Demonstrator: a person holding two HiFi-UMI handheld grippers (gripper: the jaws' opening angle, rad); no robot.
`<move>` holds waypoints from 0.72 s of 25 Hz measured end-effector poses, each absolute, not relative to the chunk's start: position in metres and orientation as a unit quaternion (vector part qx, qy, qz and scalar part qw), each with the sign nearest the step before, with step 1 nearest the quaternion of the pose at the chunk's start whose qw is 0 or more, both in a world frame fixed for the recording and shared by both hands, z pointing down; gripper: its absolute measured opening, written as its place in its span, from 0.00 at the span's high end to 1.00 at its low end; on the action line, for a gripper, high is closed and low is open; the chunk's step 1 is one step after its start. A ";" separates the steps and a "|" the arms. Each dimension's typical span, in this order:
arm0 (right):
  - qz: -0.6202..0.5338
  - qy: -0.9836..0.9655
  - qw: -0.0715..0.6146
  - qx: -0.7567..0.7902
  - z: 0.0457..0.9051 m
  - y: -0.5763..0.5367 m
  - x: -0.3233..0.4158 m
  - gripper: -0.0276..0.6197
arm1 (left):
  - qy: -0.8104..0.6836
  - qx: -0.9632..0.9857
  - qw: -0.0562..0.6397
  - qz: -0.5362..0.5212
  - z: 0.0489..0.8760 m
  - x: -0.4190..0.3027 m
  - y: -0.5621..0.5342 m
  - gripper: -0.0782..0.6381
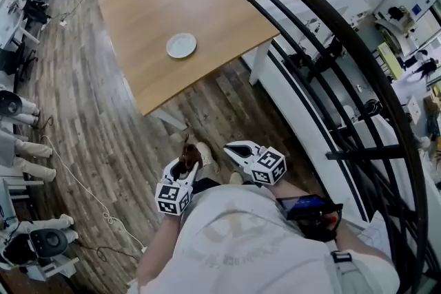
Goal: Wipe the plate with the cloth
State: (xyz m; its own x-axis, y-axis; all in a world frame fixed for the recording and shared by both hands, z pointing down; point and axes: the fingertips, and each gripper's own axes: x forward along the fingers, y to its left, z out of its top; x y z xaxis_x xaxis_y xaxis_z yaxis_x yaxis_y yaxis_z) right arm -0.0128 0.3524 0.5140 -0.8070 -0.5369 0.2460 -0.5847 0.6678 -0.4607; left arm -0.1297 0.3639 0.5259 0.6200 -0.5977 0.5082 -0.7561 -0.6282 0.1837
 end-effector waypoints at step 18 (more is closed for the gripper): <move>0.226 -0.899 0.084 0.366 0.489 0.183 -0.042 0.94 | -0.334 0.911 0.174 0.166 0.510 -0.159 0.184 0.66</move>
